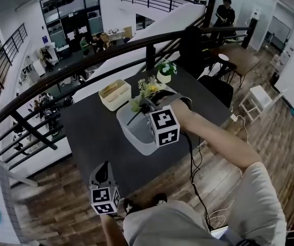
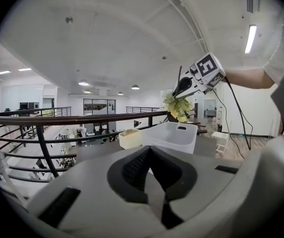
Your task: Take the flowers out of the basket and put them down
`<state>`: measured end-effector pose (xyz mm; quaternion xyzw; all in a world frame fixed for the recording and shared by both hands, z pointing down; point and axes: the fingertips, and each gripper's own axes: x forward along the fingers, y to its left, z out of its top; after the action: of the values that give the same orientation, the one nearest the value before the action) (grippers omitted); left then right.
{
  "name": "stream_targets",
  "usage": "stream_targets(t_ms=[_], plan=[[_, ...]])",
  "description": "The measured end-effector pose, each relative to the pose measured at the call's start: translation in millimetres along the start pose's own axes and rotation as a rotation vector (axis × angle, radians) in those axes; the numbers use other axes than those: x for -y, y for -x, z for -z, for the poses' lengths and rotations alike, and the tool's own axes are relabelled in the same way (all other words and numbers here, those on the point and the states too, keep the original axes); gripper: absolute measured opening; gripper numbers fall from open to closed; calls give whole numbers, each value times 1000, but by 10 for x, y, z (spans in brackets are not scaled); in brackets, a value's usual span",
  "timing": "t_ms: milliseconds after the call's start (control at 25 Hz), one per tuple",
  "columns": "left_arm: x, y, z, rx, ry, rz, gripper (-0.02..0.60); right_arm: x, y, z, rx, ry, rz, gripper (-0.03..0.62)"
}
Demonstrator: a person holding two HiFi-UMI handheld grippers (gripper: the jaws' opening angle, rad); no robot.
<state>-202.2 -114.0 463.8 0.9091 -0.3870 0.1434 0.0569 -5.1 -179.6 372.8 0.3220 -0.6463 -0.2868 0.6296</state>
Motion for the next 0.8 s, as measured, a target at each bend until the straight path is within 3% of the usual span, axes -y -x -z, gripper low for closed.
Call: stream_targets(t_ms=[480, 800], plan=[[-1010, 309, 212, -13, 8, -1, 23, 246, -280, -1545, 46, 167, 39, 69], [-1530, 462, 484, -43, 10, 15, 23, 75, -459, -2458, 183, 229, 67, 69]])
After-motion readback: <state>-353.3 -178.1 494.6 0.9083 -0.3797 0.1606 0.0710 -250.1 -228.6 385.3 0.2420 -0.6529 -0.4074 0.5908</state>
